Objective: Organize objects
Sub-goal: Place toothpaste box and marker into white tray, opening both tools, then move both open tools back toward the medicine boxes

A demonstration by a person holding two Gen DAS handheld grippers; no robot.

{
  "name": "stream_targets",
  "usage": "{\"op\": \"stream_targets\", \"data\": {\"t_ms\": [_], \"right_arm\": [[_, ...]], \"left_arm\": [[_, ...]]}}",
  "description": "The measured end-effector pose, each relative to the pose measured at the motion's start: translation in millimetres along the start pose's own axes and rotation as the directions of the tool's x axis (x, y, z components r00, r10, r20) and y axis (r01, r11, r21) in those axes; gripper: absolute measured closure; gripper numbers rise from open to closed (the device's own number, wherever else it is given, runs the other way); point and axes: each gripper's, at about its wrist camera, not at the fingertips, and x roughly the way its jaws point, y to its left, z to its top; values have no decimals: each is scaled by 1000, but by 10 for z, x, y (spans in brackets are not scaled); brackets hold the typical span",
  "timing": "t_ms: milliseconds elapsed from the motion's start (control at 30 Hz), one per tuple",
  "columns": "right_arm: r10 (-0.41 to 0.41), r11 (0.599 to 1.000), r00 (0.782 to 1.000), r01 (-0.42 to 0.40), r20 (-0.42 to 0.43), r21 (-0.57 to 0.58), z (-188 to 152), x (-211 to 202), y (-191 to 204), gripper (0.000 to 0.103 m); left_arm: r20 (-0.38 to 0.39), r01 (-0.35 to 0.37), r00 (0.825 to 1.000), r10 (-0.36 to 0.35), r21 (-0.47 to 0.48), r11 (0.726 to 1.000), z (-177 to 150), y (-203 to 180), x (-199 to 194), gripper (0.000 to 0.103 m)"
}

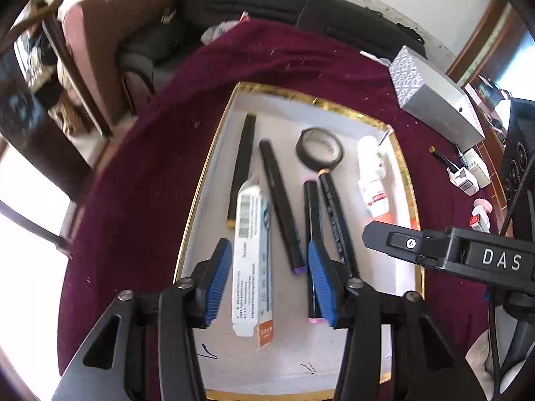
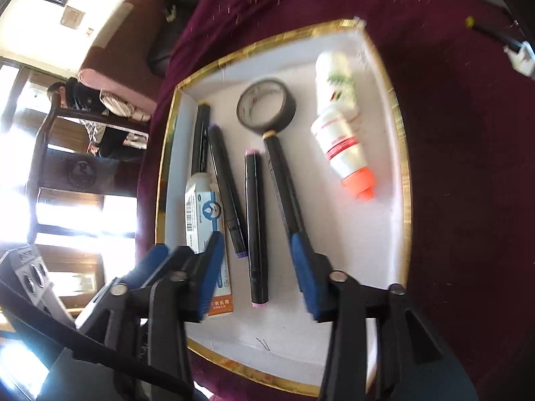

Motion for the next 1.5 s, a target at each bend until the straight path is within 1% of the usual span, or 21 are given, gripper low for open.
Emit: {"op": "stream_targets", "data": {"t_ms": [67,167,200,267,400,633,767,900,1033,1133,1233,1367,1500], "right_arm": [[-8,1000,999,8,38,2,-36,-131,-46,53],[-15,1000,997,14,71,16,-30,-235,-108,50],[-17,1000,997,15,77,20,6,-209,-57,49],[-12,999,996,9,88,34,-7,-259,-127,49],[-7,998,995,1,101,56,-21,-355,-260,49],[-10,995,992,-2,124,101,-94,-621,-706,48],[-19,990,991,0,132,140,-103,-739,-1005,48],[-37,985,987,10,154,174,-151,-949,-1386,48],[-96,971,973,46,208,234,-235,-1310,-1907,49],[-171,949,951,88,257,303,-280,-1614,-2341,48],[-250,918,928,137,276,371,-276,-1848,-2752,48],[-323,881,904,179,281,438,-154,-2067,-3227,48],[-356,868,886,196,296,456,91,-2160,-3407,48]], "left_arm": [[18,-11,1000,10,27,1000,18,-70,-72,60],[40,-27,999,24,75,997,35,-227,-160,60],[44,-29,999,26,85,996,41,-258,-175,60],[51,-37,998,32,113,993,49,-376,-204,60],[57,-49,998,41,139,989,13,-562,-233,60],[41,-47,998,40,162,986,-55,-903,-205,60],[20,-32,999,29,171,985,-115,-1144,-151,60],[10,-5,1000,3,196,981,-214,-1442,-130,60],[1,46,999,-47,218,975,-316,-1747,-107,60],[-21,70,998,-67,226,971,-388,-1926,-62,60],[-55,97,995,-87,217,971,-455,-2061,-13,60],[-62,91,995,-80,203,975,-519,-2148,-7,60],[-72,81,995,-69,172,982,-574,-2149,5,60]]}}
